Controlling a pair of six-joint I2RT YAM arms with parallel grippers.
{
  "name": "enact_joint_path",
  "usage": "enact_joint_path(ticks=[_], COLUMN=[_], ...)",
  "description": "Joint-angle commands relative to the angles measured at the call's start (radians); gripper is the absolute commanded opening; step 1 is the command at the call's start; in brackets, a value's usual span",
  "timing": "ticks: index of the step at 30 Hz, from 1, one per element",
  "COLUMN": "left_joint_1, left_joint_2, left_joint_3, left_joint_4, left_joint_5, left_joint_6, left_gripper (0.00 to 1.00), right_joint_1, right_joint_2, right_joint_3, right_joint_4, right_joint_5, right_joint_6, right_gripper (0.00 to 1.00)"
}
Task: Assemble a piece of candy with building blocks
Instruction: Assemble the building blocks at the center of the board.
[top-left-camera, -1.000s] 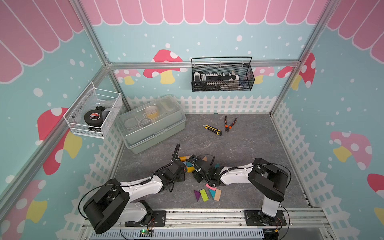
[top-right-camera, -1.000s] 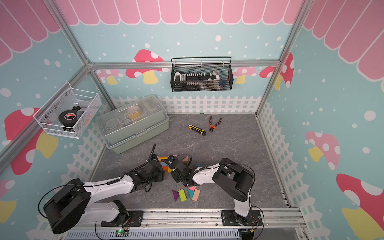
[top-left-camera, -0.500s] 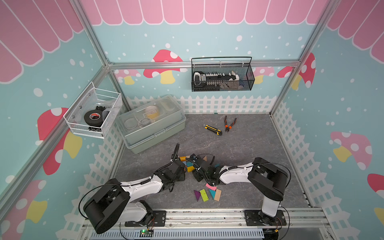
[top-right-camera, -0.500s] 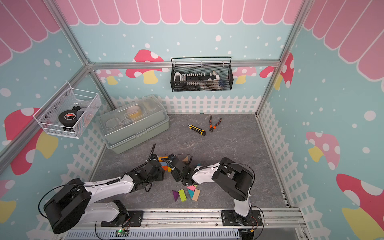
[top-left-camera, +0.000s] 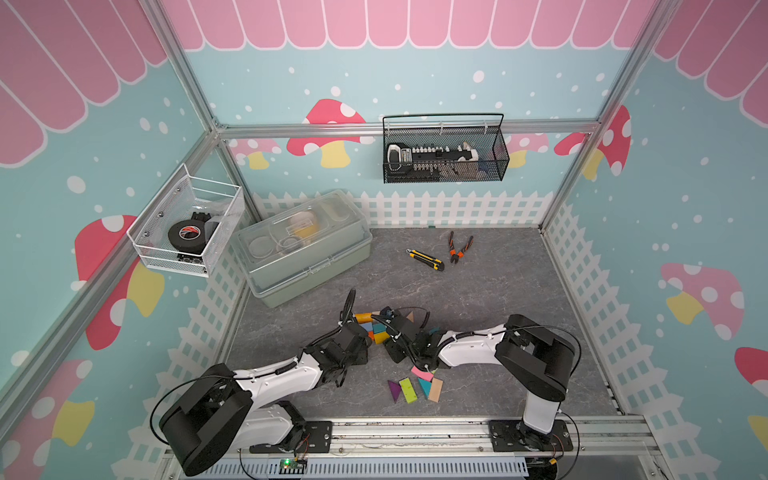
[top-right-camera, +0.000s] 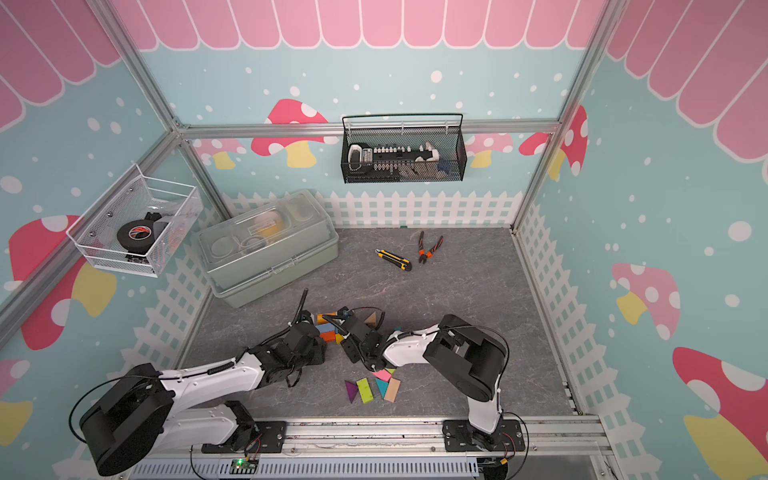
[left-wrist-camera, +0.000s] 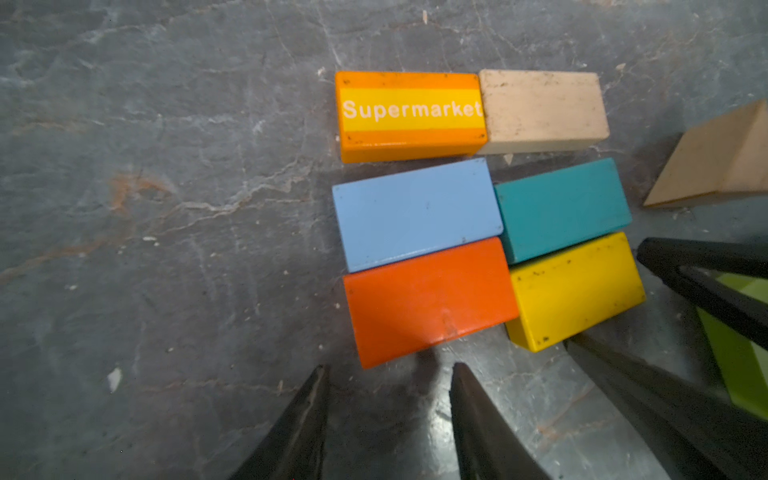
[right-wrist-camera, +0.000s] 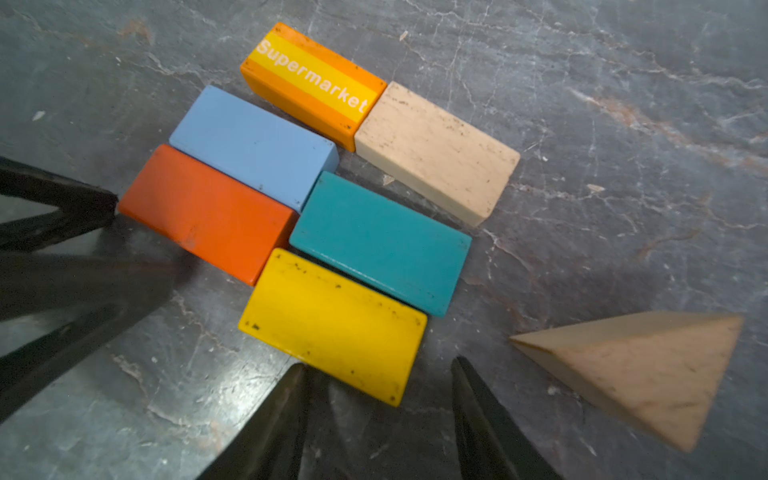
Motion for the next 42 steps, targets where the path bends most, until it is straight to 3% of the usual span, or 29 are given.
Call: enact_joint_path(ticks=[1,7,31,42], left_joint_1=[0.009,0.019,0.032,0.032], left_joint_2=[0.038,0.027,0.064,0.037], left_joint_3=[-0.008,-0.011,0.020,0.007], left_joint_4=[-0.071,-0.071,-0.046,-0.043], left_joint_5=[-0.017,-0.033,-0.017,-0.011], left_joint_6=[-0.023,-0.029,0.021,0.019], left_gripper=[0.47,0.47,0.44,0.46], right_joint_1=[-0.002,-0.003,-0.007,-0.018], right_joint_2=[0.036,0.048,0.090,0.001], right_joint_3=[0.016,0.037,0.046,0.011], right_joint_4=[-0.033,-0.049,-0.030,-0.034], right_joint_5=[-0.009,0.016,0.012,-0.023], right_joint_6=[0.016,0.036,0.047,-0.011], right_gripper=[0.59,0.68,0.61,0.67])
